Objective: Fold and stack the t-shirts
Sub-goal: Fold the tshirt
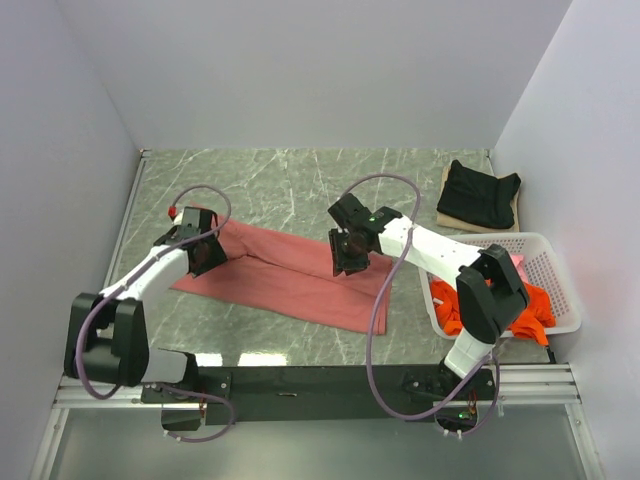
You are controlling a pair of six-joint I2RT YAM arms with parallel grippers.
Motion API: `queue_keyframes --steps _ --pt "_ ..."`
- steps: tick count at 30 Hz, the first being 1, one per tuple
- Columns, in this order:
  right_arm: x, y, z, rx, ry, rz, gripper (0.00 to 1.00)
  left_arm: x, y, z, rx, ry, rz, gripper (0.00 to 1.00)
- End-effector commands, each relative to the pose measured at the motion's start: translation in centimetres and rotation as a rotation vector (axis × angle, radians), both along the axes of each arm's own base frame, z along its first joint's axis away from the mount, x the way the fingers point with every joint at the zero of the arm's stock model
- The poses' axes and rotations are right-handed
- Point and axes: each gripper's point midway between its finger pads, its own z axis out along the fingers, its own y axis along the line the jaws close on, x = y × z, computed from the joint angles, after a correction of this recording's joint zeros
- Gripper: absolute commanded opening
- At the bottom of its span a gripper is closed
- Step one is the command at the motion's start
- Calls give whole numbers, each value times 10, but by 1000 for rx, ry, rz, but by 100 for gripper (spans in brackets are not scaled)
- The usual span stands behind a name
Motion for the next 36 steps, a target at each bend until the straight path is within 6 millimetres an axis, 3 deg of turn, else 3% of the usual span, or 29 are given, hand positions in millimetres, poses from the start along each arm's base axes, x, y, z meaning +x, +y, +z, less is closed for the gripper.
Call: queue_keyframes --steps 1,22,31,36 --pt "1 5 19 49 -52 -2 42 33 6 19 60 -99 -13 53" --pt "-8 -3 15 31 -33 -10 42 61 4 -11 94 -41 -57 45" --pt "-8 -4 15 30 -32 -11 42 60 7 -16 114 -26 -57 25" --pt "-9 -4 13 30 -32 -10 41 58 6 -7 105 -37 -56 3"
